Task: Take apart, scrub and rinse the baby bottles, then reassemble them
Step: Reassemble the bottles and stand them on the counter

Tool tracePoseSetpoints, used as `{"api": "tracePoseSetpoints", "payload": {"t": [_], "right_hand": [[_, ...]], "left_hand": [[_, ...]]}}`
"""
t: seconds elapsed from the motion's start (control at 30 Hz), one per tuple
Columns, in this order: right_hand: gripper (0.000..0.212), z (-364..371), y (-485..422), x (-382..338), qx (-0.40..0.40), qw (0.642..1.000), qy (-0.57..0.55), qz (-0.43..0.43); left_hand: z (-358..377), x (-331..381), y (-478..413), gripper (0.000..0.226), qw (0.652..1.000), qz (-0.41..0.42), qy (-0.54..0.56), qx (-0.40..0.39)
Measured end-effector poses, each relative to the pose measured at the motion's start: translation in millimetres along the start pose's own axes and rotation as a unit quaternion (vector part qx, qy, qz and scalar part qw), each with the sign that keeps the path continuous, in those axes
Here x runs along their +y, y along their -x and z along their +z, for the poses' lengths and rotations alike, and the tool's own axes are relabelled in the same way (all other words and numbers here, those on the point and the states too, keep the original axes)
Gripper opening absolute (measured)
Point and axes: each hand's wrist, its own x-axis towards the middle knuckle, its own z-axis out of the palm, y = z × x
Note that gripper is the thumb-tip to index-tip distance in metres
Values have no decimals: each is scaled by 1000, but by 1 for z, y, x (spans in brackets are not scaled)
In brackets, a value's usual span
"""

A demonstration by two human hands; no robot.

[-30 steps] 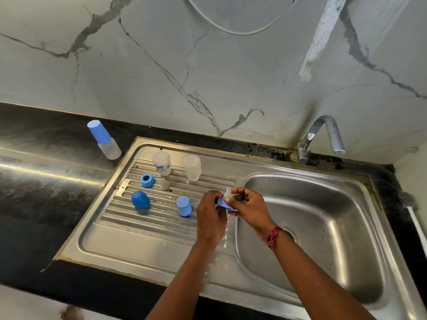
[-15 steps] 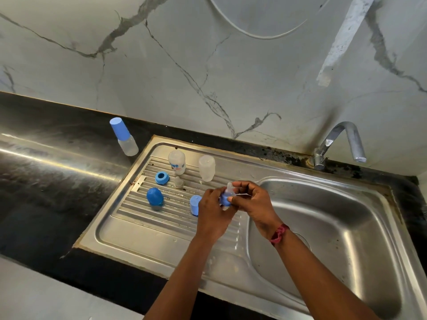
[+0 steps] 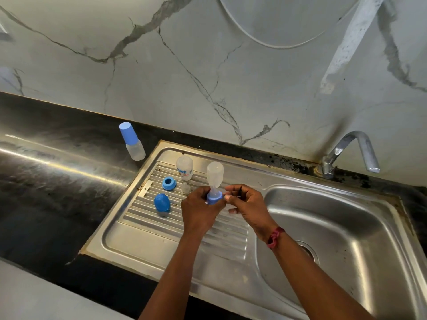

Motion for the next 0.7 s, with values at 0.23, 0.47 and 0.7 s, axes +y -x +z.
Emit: {"api": "tracePoseSetpoints", "payload": {"t": [0.23, 0.47, 0.7], "right_hand": [[15, 2, -13, 2, 25, 998, 52, 4], [14, 4, -39, 3, 57, 985, 159, -25], [28, 9, -74, -7, 55, 943, 316, -94]], "left_hand": [[-7, -14, -18, 43, 998, -45, 41, 5], [-14, -20, -27, 41, 988, -94, 114, 39], [-16, -28, -39, 46, 975, -107, 192, 35]]}}
